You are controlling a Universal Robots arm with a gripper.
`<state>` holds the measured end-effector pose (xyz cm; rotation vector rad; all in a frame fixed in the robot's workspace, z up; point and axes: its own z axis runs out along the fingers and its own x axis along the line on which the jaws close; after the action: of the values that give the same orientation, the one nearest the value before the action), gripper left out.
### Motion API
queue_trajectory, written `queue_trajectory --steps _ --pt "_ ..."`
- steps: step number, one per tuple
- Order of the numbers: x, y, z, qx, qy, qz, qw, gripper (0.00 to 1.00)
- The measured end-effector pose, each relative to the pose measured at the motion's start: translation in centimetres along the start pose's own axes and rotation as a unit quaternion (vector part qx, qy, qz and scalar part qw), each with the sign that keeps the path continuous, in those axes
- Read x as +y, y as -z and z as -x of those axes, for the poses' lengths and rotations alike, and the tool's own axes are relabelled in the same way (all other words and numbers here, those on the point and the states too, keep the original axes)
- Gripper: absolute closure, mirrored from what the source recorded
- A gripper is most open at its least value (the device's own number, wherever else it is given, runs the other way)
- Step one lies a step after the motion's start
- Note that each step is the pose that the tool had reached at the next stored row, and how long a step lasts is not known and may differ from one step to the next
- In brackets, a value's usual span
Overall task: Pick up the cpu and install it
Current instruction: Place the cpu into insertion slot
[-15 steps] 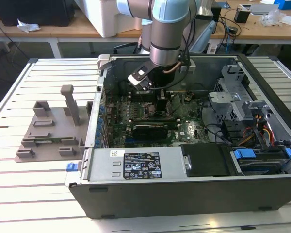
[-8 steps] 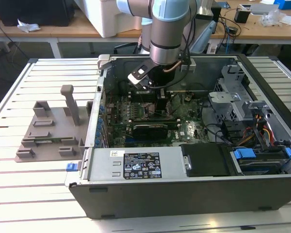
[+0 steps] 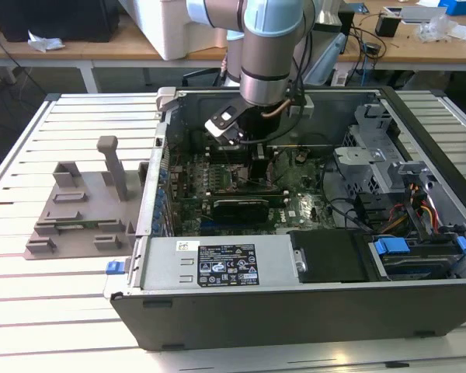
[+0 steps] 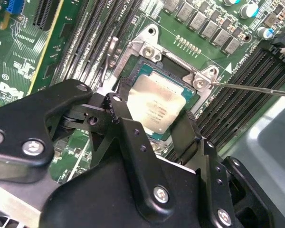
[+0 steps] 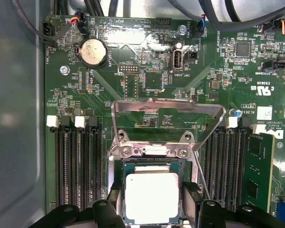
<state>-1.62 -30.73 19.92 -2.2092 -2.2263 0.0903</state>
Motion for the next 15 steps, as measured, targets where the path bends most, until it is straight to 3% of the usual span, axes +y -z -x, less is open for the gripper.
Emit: queue_trajectory --steps 5,7,9,11,15 --pt "0.01 -0.02 0.56 0.0001 0.0 0.0 1.0 0.38" --pt "0.02 -0.02 0.56 0.0114 0.0 0.0001 0.9999 0.38" --pt "0.02 -0.03 0.52 0.0182 0.001 0.0002 0.9998 0.38" --pt "0.02 -0.03 0.51 0.0207 0.001 0.0002 0.9998 0.38" --pt "0.01 0.23 0.53 0.0208 0.001 0.0002 0.9998 0.38"
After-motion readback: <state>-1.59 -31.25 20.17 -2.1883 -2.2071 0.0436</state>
